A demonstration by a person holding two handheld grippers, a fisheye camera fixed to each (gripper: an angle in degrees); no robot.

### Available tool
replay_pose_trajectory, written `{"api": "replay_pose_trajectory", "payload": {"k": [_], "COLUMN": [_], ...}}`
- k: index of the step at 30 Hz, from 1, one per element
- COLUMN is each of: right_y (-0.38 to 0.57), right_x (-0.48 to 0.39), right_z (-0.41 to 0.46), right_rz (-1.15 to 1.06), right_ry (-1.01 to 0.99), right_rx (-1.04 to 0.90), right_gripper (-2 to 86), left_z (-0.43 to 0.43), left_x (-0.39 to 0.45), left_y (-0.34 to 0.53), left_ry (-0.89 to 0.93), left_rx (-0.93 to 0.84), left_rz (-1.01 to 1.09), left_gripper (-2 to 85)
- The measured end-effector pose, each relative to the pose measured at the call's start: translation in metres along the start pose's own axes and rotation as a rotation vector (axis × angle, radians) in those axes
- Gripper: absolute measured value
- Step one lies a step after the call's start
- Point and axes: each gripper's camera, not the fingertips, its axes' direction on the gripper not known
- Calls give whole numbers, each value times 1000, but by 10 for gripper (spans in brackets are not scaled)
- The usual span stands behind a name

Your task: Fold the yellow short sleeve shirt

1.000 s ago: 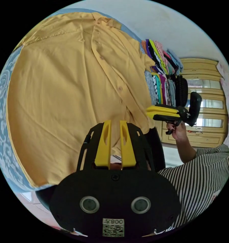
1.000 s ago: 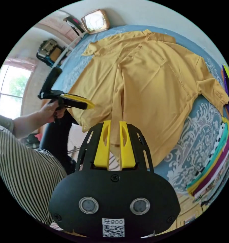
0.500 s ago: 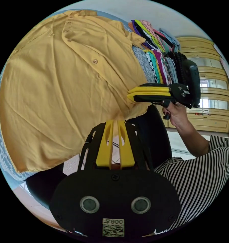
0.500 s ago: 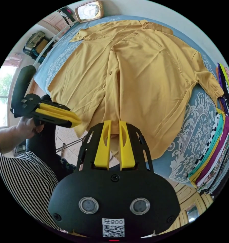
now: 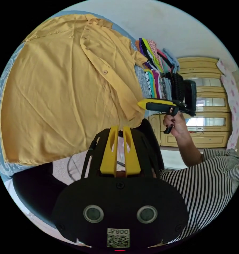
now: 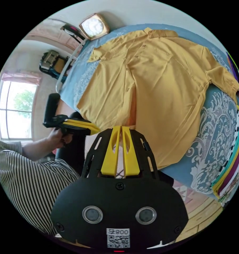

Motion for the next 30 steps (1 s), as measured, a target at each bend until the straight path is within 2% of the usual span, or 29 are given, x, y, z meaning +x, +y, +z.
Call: {"api": "replay_pose_trajectory", "payload": {"k": [5,10,18,23,30], "right_y": [10,8,21,69,97], "right_x": [4,-5,-1,29,51], "right_z": [-25,-23,-16,-34,-45], "right_rz": [1,-32,-33,66,152], "right_ry": [-104,-115,-111,179,284], "right_rx": [42,12,-43,-64,-57], "right_gripper": [9,9,20,47,68], "left_z": [-9,-22,-63,-81,-73], "left_x": [-27,-41,-68,-88,-63], "left_y": [-3,1,41,70,71], "left_ry": [344,445,396,372,286], "left_rx": [81,123,176,217,108], "left_rz": [-114,-164,-246,-315,-229], "left_gripper": [82,51,11,33,86]}}
